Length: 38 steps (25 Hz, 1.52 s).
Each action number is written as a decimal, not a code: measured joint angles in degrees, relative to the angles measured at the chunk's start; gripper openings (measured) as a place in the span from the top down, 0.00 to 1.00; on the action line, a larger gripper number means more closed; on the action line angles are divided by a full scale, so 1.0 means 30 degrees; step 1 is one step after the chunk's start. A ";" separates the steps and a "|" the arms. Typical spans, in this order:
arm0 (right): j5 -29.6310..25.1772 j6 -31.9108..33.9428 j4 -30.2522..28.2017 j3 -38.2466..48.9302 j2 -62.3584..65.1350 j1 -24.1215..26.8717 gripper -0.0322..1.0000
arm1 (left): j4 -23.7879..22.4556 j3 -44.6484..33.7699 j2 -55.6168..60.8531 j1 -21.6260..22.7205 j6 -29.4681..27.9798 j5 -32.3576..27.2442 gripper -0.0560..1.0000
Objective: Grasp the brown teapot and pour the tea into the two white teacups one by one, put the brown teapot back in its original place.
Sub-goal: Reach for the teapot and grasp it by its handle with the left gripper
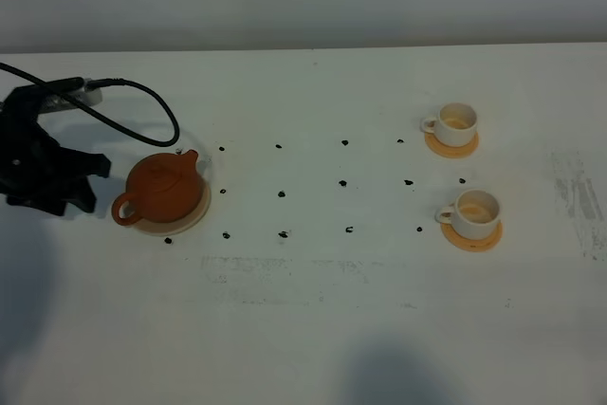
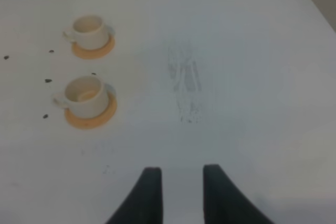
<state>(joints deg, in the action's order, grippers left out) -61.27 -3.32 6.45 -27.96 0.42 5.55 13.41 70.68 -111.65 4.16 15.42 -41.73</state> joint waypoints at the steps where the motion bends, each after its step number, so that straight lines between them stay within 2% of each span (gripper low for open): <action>1: 0.0000 0.0000 0.0000 0.0000 0.0000 0.0000 0.75 | -0.0729 0.0000 0.0605 0.0000 0.0019 -0.0271 0.60; 4: 0.0000 0.0000 0.0000 0.0000 0.0000 0.0000 0.75 | -0.2459 0.0000 0.2652 0.0000 0.0518 -0.0572 0.60; 7: 0.0000 0.0000 0.0000 0.0000 0.0000 0.0000 0.75 | -0.2651 0.0000 0.4587 -0.0116 0.2903 -0.0702 0.60; 12: 0.0000 0.0000 0.0000 0.0000 0.0000 0.0000 0.75 | -0.0400 0.0000 0.6163 -0.0287 0.8327 -0.1890 0.60; 15: 0.0000 0.0000 0.0000 0.0000 0.0000 0.0000 0.75 | 0.0887 0.0000 0.6073 -0.0287 1.0816 -0.2565 0.60; 19: 0.0000 0.0000 0.0000 0.0000 0.0000 0.0000 0.75 | 0.2143 0.0000 0.5622 -0.0287 1.3103 -0.3146 0.60; 24: 0.0000 0.0000 0.0000 0.0000 0.0000 0.0000 0.75 | 0.2374 0.0000 0.4749 -0.0287 1.4214 -0.3390 0.60; 30: 0.0000 0.0000 0.0000 0.0000 0.0000 0.0000 0.75 | 0.2586 0.0000 0.3705 -0.0287 1.6422 -0.3672 0.60; 38: 0.0000 0.0000 0.0000 0.0000 0.0000 0.0000 0.75 | 0.2776 0.0000 0.2130 -0.0287 1.6715 -0.3428 0.60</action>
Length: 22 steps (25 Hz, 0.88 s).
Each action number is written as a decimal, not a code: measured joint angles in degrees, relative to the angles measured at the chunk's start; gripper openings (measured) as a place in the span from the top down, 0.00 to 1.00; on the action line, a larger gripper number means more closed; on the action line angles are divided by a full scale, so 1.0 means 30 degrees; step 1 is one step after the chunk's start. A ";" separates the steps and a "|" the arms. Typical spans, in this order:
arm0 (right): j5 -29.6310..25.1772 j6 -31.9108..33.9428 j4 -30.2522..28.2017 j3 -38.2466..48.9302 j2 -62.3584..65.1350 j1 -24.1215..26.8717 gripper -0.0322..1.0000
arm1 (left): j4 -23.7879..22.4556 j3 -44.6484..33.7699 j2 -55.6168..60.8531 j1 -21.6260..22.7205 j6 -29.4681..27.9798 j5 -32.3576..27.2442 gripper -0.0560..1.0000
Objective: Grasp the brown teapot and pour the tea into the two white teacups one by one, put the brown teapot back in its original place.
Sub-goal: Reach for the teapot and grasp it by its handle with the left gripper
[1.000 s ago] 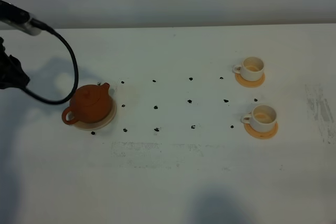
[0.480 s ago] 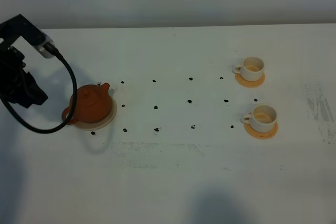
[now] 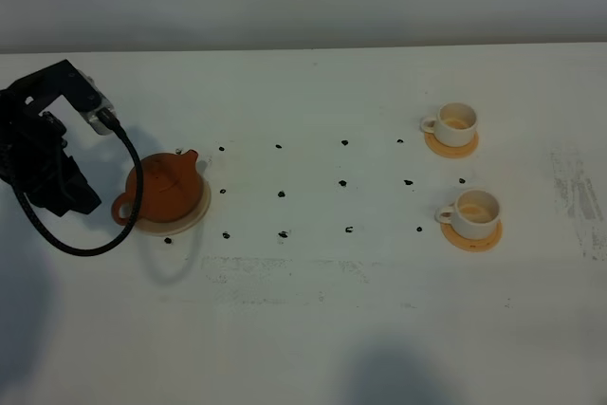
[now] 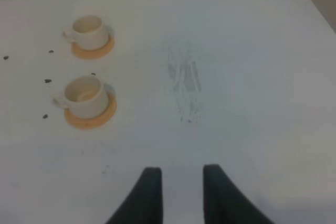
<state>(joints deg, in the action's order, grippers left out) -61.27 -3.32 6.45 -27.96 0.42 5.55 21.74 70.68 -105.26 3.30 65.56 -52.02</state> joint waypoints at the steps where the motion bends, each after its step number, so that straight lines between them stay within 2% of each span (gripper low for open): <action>1: 0.0000 0.0000 0.0000 0.0000 0.0000 0.0000 0.75 | 0.0000 0.0000 -0.0094 0.0000 0.0000 0.0135 0.60; 8: 0.0000 0.0000 0.0000 0.0000 0.0000 0.0000 0.75 | -0.0144 0.0000 -0.0843 -0.0268 -0.0400 0.0320 0.61; 15: 0.0000 0.0000 0.0000 0.0000 0.0000 0.0000 0.75 | -0.2467 0.0000 -0.1214 -0.1296 -0.3472 0.0770 0.69; 22: 0.0000 0.0000 0.0000 0.0000 0.0000 0.0000 0.75 | -0.3137 0.0000 -0.1214 -0.1326 -0.4150 0.1027 0.70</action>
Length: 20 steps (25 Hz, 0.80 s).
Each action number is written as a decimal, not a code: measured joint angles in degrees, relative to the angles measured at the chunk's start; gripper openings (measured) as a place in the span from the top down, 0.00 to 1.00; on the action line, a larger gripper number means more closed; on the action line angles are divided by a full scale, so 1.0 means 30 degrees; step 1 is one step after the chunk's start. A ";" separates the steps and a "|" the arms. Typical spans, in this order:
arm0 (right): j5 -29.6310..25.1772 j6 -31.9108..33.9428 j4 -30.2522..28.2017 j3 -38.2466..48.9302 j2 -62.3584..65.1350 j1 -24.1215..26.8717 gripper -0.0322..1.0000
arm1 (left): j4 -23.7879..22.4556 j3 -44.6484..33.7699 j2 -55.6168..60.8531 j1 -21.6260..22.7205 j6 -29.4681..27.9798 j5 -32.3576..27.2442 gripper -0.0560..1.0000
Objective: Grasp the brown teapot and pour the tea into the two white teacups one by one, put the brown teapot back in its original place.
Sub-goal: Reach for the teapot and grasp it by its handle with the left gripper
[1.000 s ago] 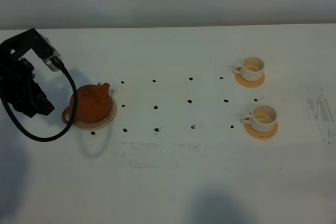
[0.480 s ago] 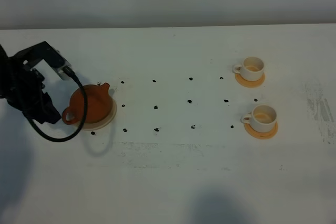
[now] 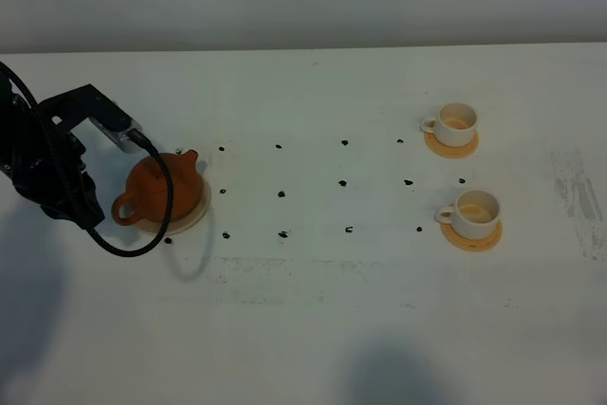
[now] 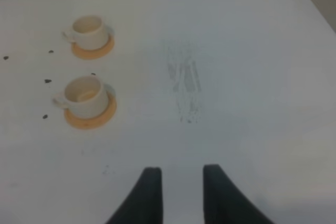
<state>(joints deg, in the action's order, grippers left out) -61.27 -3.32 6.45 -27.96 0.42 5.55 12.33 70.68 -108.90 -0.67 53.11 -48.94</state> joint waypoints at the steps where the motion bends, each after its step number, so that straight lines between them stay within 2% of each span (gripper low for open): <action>1: 0.0000 0.0000 0.0000 0.0000 0.0000 0.0000 0.75 | -0.0088 0.0000 0.0000 -0.0016 0.0000 0.0110 0.70; 9: 0.0000 0.0000 0.0000 0.0000 0.0000 0.0000 0.75 | -0.0182 0.0000 0.0000 -0.0381 -0.0118 0.1011 0.69; 20: 0.0000 0.0000 0.0000 0.0000 0.0000 0.0000 0.75 | 0.0035 0.0000 -0.0096 -0.0648 0.0041 0.1224 0.68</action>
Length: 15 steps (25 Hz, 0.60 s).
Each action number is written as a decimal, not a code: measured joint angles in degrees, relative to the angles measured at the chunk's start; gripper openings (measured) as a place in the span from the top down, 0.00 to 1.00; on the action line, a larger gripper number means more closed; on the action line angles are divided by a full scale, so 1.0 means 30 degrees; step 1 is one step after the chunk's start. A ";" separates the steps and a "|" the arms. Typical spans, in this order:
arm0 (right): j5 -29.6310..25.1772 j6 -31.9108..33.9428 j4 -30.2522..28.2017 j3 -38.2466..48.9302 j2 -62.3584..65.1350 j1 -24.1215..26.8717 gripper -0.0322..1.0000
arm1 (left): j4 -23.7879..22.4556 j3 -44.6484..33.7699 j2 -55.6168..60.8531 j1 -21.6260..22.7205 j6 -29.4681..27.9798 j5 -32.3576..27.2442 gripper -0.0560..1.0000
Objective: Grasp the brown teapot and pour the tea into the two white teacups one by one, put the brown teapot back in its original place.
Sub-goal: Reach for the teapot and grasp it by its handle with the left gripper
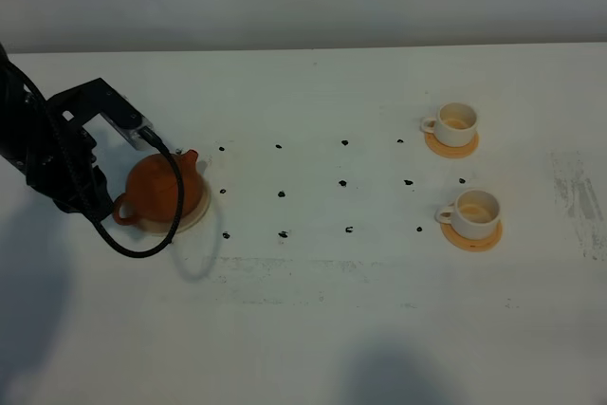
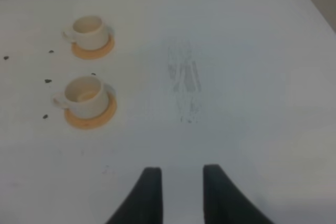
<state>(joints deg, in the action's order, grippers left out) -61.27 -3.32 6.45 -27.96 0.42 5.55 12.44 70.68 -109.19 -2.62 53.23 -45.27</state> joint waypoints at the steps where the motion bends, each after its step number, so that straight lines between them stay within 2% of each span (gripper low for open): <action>1: 0.0000 0.0000 0.0000 0.0000 0.0000 0.0000 0.75 | 0.0000 0.0000 -0.0089 -0.0081 -0.0005 0.0001 0.68; 15: 0.0000 0.0000 0.0000 0.0000 0.0000 0.0000 0.75 | -0.0175 0.0000 -0.0675 -0.0377 0.0052 0.0591 0.67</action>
<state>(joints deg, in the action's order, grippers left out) -61.27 -3.32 6.45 -27.96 0.42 5.55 11.91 70.68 -111.21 -3.75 53.39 -43.49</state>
